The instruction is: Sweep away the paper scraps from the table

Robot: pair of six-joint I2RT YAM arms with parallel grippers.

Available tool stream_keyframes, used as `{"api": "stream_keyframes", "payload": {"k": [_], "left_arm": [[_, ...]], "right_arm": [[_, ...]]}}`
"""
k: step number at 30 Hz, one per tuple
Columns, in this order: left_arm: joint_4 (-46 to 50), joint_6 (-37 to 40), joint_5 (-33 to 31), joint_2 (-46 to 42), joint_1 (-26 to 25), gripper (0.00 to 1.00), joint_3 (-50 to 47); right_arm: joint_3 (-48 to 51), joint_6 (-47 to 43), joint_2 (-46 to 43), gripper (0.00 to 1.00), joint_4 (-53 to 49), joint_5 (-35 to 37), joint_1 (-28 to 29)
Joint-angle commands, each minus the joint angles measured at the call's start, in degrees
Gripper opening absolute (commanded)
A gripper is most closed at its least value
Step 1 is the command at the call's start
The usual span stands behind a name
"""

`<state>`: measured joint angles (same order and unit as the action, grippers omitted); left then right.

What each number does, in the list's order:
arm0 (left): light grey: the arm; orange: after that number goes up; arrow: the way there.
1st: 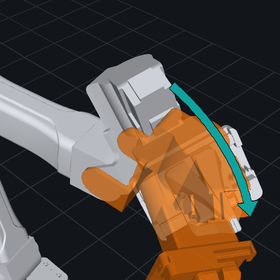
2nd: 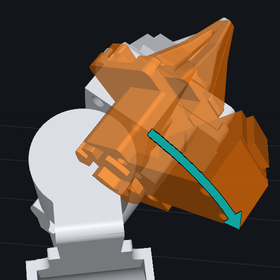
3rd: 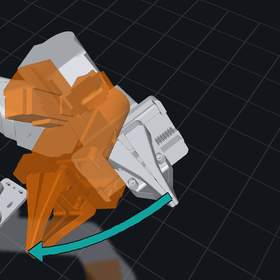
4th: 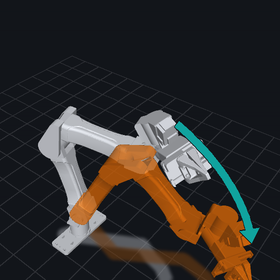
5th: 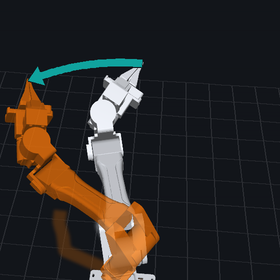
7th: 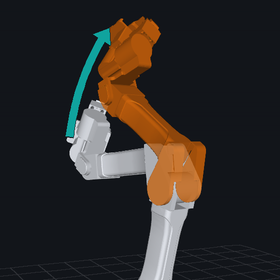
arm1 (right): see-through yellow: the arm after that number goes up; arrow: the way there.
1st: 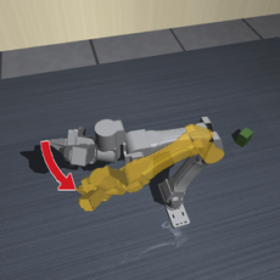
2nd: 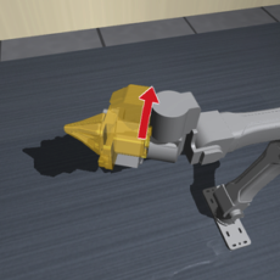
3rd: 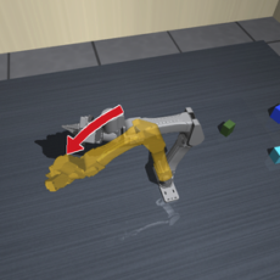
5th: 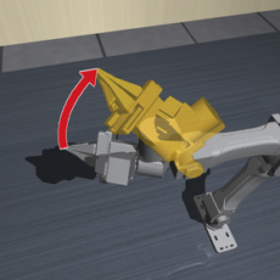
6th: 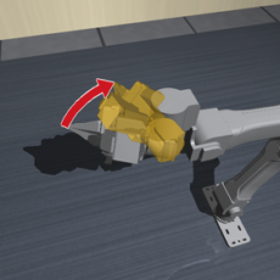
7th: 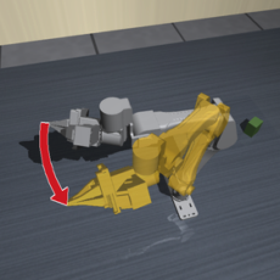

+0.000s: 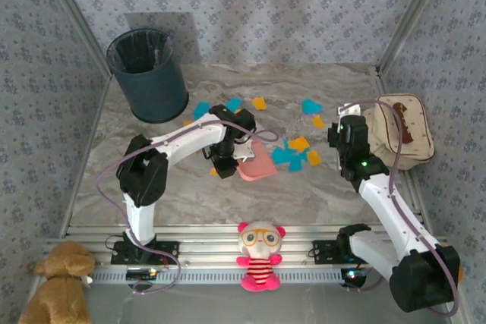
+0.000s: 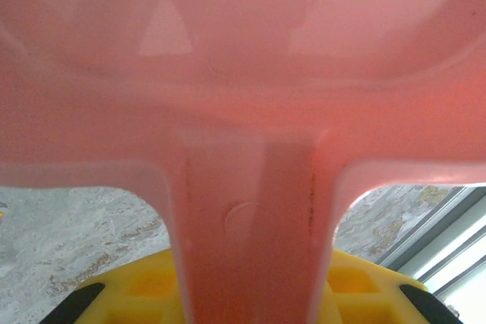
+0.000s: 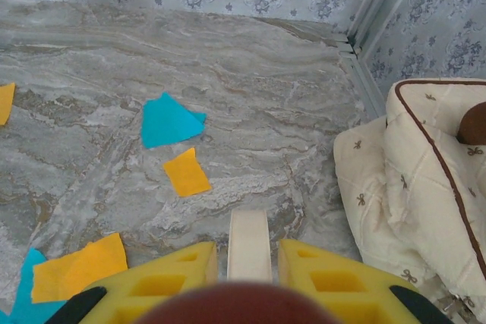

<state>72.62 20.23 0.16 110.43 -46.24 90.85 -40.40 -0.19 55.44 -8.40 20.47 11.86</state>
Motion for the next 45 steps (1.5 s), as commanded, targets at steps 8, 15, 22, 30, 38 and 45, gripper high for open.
{"api": "stream_keyframes", "payload": {"k": [8,15,22,30,38,45], "left_arm": [[6.3,3.1,-1.7,5.6,-0.6,0.0,6.3],[7.6,4.3,-1.2,8.2,-0.7,0.0,7.8],[8.2,4.9,-2.7,9.9,-0.8,0.0,9.0],[9.6,5.4,-2.7,12.9,-0.9,0.0,12.3],[10.5,6.1,-1.8,15.2,-1.0,0.0,15.4],[11.5,6.3,-1.6,17.1,-1.1,0.0,17.3]], "right_arm": [[-0.1,-2.0,5.3,0.0,5.7,-4.1,0.2],[0.0,-1.1,8.0,0.0,6.3,-5.0,1.9],[-0.1,-0.6,9.6,0.0,6.9,-6.3,3.0],[-0.5,-0.6,11.7,0.0,7.4,-9.2,4.7],[-1.3,-0.9,13.3,0.0,7.3,-12.2,7.1],[-1.3,-0.5,13.7,0.0,7.3,-12.2,9.4]]}}
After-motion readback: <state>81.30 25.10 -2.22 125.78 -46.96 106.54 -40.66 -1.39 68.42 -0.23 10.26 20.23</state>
